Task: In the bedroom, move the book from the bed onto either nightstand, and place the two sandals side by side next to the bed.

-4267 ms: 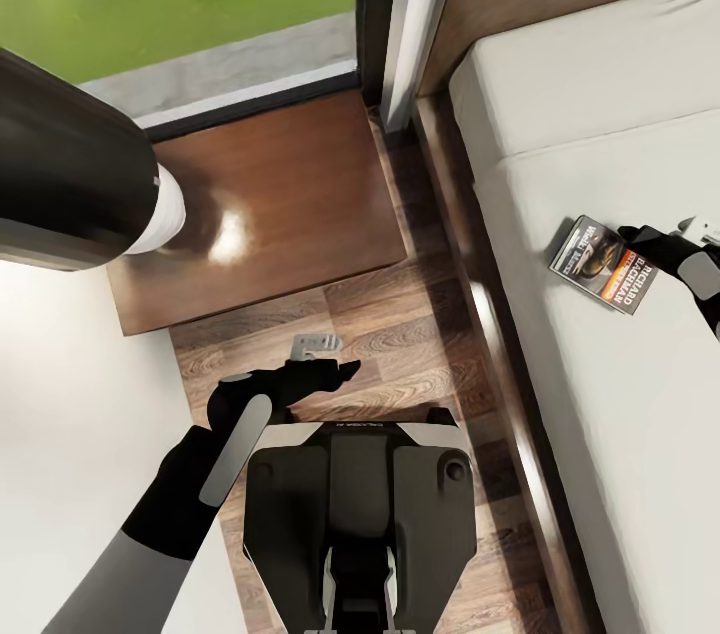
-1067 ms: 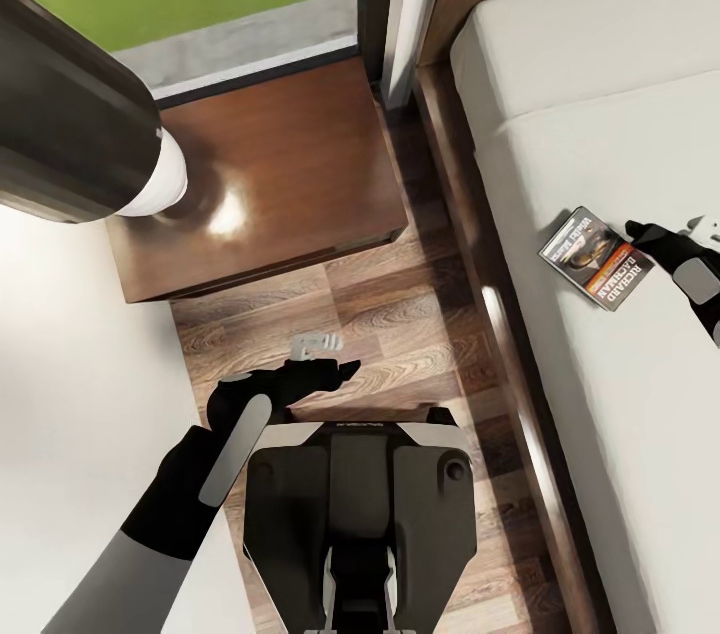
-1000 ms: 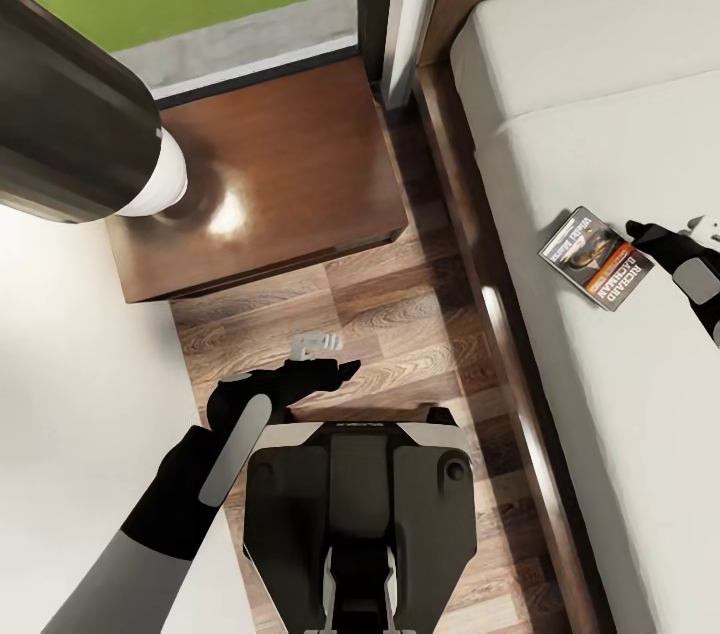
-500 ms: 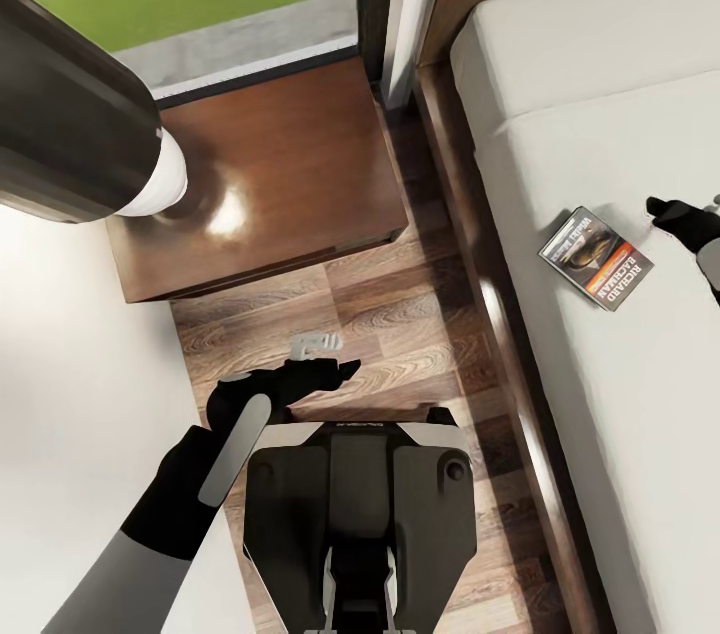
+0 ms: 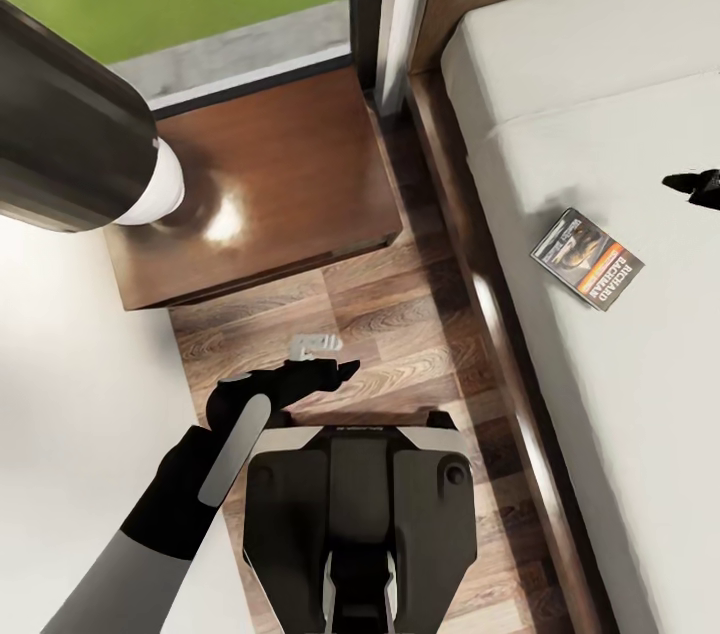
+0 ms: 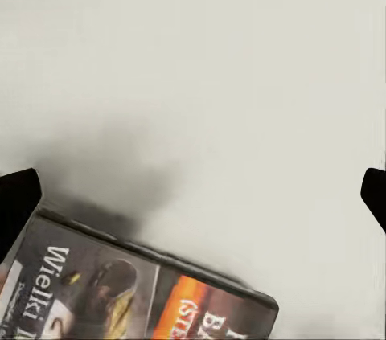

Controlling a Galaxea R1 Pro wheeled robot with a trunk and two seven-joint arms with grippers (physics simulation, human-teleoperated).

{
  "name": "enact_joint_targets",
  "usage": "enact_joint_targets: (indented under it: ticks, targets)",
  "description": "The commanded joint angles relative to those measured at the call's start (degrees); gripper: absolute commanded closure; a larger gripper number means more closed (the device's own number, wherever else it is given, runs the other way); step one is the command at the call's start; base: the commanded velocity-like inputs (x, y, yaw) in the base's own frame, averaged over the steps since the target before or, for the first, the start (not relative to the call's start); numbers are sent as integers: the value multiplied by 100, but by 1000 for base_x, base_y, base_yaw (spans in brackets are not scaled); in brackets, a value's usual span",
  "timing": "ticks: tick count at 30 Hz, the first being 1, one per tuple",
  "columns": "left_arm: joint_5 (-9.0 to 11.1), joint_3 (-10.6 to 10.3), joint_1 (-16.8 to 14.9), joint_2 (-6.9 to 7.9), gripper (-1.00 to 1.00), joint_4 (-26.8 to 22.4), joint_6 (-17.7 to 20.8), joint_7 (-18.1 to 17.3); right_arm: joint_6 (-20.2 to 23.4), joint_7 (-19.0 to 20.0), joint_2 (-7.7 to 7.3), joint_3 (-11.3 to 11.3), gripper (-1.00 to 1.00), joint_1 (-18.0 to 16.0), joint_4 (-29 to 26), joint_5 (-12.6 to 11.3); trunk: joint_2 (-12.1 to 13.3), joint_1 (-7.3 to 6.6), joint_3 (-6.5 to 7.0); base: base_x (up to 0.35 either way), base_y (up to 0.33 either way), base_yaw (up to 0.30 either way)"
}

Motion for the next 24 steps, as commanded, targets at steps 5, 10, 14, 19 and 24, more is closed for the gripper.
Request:
enact_joint_targets:
  ticks: [5, 10, 14, 19, 24]
  targets:
    - [46, -3, 0, -5, -100, 0, 24, 47, 418, 364, 14, -23, -100, 956, -1190, -75, -8, 5, 40, 0, 0, -74]
    - [41, -4, 0, -17, -100, -5, 24, 48, 456, 906, 26, -33, -100, 1731, -1429, -260, -8, 5, 85, 0, 0, -73]
    - [42, -3, -1, -25, -100, -7, 26, 54, 350, 1544, 41, -40, -100, 2451, -1497, -353, -8, 5, 121, 0, 0, -28]
    - [48, -5, -2, -53, -100, -7, 27, 49, 117, 1922, 205, -47, -100, 3039, -1515, -375, -8, 5, 167, 0, 0, -4]
    - [39, -10, -7, -87, -100, -77, 27, 40, -140, 2010, 290, -18, -100, 3167, -1521, -380, -8, 5, 212, 0, 0, -3]
